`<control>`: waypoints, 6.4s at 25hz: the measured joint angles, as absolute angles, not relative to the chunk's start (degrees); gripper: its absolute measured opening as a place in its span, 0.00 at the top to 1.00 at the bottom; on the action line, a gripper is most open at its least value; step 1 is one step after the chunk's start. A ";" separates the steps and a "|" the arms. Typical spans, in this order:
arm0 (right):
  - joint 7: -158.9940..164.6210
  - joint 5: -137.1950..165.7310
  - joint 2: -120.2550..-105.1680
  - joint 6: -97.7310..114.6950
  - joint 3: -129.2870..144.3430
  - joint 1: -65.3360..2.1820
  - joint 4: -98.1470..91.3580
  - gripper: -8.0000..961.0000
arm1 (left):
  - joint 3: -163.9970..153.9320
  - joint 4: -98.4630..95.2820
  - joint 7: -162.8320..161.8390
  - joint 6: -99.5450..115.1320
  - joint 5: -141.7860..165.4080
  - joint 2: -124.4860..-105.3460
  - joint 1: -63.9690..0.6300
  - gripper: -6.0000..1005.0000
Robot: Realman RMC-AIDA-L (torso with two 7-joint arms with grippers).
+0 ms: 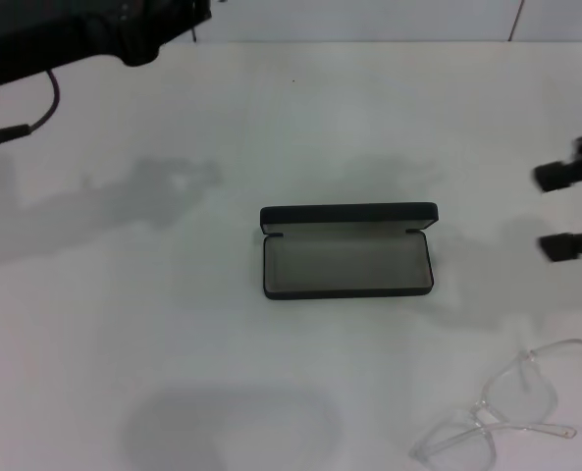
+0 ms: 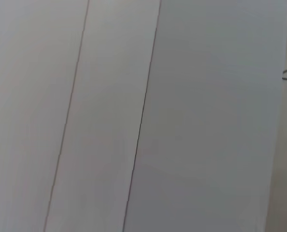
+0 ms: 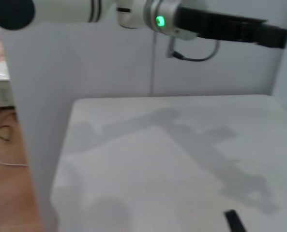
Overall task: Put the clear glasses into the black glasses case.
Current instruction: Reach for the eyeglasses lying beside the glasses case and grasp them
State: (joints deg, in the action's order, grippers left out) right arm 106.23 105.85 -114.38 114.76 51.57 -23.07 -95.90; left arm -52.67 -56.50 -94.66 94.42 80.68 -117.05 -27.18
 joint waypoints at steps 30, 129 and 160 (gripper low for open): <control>92.73 115.55 -115.05 123.08 30.72 -10.52 -95.71 0.43 | -52.65 -53.96 -94.15 96.67 80.08 -118.00 -20.56 0.67; 86.55 130.10 -114.04 109.61 50.77 -23.38 -83.10 0.99 | -49.84 -46.32 -92.58 96.86 80.11 -115.91 -23.18 0.63; 70.64 125.92 -115.77 101.15 61.21 -21.16 -75.97 0.44 | -49.83 -42.71 -89.56 98.27 79.44 -116.57 -21.79 0.62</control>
